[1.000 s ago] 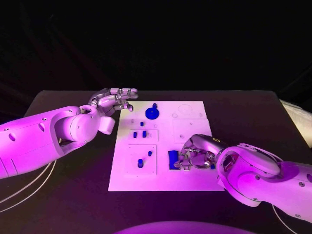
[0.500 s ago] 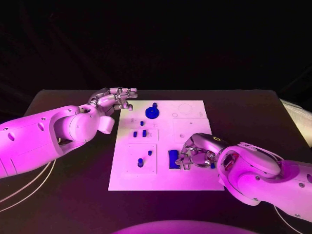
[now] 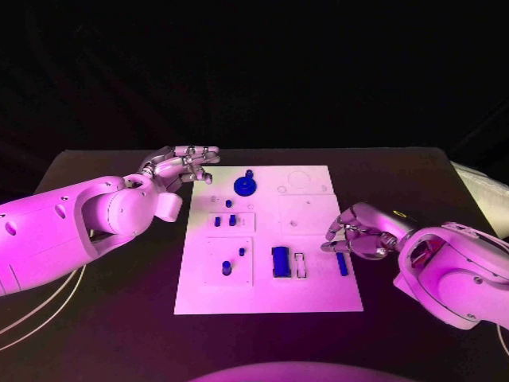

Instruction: Assemble the parts on the task board

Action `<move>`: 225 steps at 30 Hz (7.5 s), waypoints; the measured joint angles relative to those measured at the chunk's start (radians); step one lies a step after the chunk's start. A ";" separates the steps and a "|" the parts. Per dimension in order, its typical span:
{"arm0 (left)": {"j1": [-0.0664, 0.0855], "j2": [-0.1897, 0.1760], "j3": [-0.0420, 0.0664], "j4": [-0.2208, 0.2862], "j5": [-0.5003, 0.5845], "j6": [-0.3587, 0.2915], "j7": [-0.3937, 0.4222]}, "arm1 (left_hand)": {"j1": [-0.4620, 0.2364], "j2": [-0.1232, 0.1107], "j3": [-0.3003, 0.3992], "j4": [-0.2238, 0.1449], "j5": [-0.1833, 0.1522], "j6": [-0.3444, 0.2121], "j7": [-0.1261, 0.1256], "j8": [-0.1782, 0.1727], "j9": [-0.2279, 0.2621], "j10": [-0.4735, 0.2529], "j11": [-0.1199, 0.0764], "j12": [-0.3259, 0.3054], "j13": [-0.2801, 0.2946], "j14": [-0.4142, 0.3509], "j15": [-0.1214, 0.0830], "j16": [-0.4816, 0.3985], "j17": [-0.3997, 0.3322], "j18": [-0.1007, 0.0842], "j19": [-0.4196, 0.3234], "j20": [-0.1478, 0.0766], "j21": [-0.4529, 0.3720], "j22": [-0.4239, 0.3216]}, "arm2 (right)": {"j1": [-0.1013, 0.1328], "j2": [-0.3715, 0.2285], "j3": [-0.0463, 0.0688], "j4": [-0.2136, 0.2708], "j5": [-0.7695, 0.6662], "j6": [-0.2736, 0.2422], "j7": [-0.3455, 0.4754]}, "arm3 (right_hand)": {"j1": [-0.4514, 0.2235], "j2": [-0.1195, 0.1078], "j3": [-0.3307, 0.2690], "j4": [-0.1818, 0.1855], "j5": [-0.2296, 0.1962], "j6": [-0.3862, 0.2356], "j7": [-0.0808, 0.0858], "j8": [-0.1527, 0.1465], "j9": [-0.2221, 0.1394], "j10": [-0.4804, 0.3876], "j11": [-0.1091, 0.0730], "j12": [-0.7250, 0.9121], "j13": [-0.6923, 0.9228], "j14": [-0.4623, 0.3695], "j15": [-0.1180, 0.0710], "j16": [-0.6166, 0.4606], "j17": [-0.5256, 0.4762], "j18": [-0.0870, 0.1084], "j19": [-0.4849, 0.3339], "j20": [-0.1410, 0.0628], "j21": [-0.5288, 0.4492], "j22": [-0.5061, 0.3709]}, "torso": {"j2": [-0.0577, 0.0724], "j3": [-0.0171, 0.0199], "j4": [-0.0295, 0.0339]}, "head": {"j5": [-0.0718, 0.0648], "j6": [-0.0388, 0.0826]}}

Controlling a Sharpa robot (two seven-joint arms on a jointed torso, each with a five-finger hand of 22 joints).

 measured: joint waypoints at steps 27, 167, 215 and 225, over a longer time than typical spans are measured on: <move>-0.004 0.002 0.000 0.000 0.000 0.004 -0.002 | 0.000 0.000 -0.003 -0.003 0.000 0.000 0.000 0.000 0.000 0.000 0.000 0.000 0.000 0.000 0.000 0.000 -0.001 0.000 0.000 0.000 0.000 -0.001 | -0.013 -0.016 -0.011 -0.036 -0.151 0.149 -0.102 | -0.028 -0.018 -0.016 0.041 0.010 0.059 -0.012 -0.024 -0.017 0.032 -0.011 0.054 0.052 0.000 0.000 0.005 0.000 0.000 0.004 0.004 0.008 0.032 | 0.001 0.0012 -0.0016 | -0.027 0.014; -0.005 0.000 -0.001 0.002 0.000 0.010 -0.013 | 0.008 0.008 -0.005 -0.006 0.000 -0.007 0.000 0.004 0.000 -0.005 -0.002 0.011 0.000 -0.004 -0.003 0.000 -0.006 0.000 0.000 0.000 -0.004 -0.004 | -0.040 0.167 -0.009 -0.064 0.019 0.126 -0.147 | -0.083 -0.109 0.197 0.038 -0.038 0.144 -0.039 -0.057 0.031 0.094 -0.031 0.113 0.156 0.002 -0.013 0.023 0.000 -0.015 0.022 -0.014 0.027 0.080 | 0.000 0.0019 -0.0011 | -0.015 -0.001; -0.082 0.105 0.001 -0.103 0.023 -0.108 0.107 | -0.440 0.103 -0.170 -0.008 -0.059 -0.345 -0.056 -0.089 -0.055 -0.364 -0.006 -0.191 -0.069 -0.512 0.054 -0.812 -0.444 -0.031 -0.579 0.044 -0.538 -0.575 | 0.073 0.395 0.018 -0.692 1.211 0.088 0.782 | -0.395 -0.045 0.335 -0.139 -0.119 -0.360 0.034 -0.240 -0.175 -0.547 0.055 -0.947 -0.974 -0.660 0.093 -1.383 -1.147 0.039 -0.684 0.097 -1.170 -1.085 | -0.102 -0.0090 0.0054 | -0.022 0.216; -0.126 0.080 0.014 0.044 -0.007 -0.306 0.159 | -0.766 0.125 -0.270 -0.012 -0.110 -0.583 -0.121 -0.101 -0.066 -0.619 -0.082 -0.206 -0.080 -0.748 -0.009 -0.861 -0.521 -0.062 -0.783 -0.013 -0.550 -0.688 | 0.012 0.403 0.037 -0.527 1.301 -0.111 0.842 | -0.714 -0.036 0.265 -0.139 -0.189 -0.591 -0.040 -0.251 -0.247 -0.818 0.007 -0.961 -1.050 -0.939 0.078 -1.436 -1.203 0.007 -0.939 0.031 -1.234 -1.104 | -0.161 0.0060 -0.0070 | 0.014 0.179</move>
